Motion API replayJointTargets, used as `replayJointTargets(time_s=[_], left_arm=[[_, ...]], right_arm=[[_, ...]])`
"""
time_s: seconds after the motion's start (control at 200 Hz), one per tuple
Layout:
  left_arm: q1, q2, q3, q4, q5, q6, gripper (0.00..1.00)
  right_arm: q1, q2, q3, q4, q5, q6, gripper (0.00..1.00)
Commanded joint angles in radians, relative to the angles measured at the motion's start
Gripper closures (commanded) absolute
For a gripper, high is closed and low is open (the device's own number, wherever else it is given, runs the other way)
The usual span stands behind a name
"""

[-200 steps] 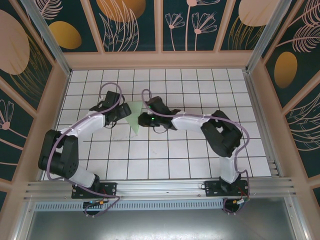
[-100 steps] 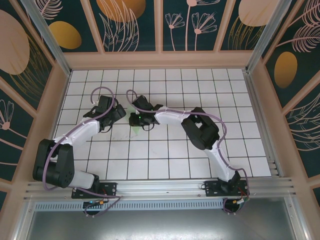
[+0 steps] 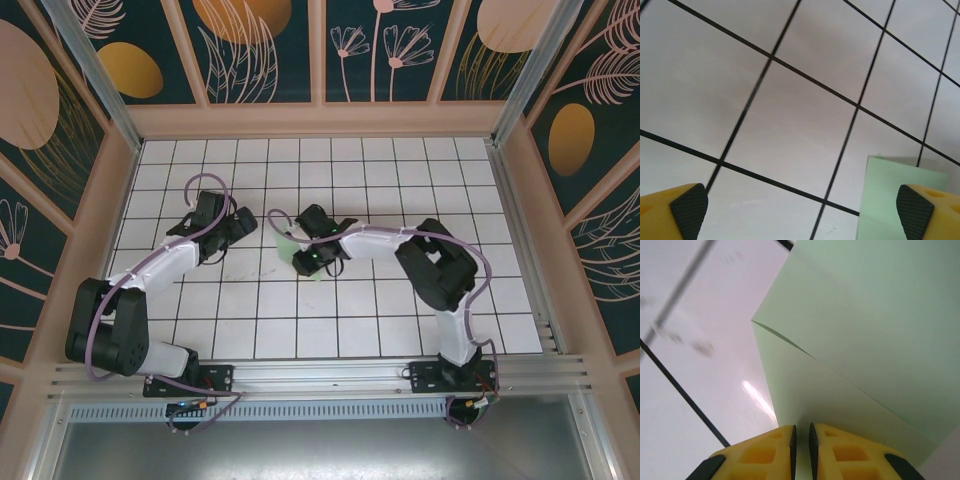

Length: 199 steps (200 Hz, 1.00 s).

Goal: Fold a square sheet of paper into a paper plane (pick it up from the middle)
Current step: Move the paper to the center of the table, then fold the wing for the fifth time at the center of the table.

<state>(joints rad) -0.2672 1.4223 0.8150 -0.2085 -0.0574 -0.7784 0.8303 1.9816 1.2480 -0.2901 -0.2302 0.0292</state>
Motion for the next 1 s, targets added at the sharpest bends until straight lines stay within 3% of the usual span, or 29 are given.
replayJointTargets(time_s=[0.0, 0.205, 0.38, 0.565, 0.991], left_arm=[[0.008, -0.028, -0.027, 0.066, 0.098, 0.021, 0.02], [0.006, -0.043, -0.093, 0.151, 0.224, -0.009, 0.01], [0.002, -0.042, -0.14, 0.213, 0.322, -0.058, 0.01], [-0.029, -0.05, -0.17, 0.254, 0.374, -0.111, 0.04], [-0.121, 0.014, -0.222, 0.383, 0.47, -0.263, 0.21]], right_arm=[[-0.023, -0.073, -0.043, -0.067, 0.008, -0.096, 0.79], [-0.061, -0.263, -0.153, 0.136, -0.016, 0.366, 0.71], [-0.051, -0.277, -0.216, 0.229, 0.044, 0.615, 0.7], [-0.049, -0.191, -0.184, 0.263, -0.012, 0.671, 0.7], [-0.113, -0.081, -0.178, 0.258, -0.044, 0.688, 0.71]])
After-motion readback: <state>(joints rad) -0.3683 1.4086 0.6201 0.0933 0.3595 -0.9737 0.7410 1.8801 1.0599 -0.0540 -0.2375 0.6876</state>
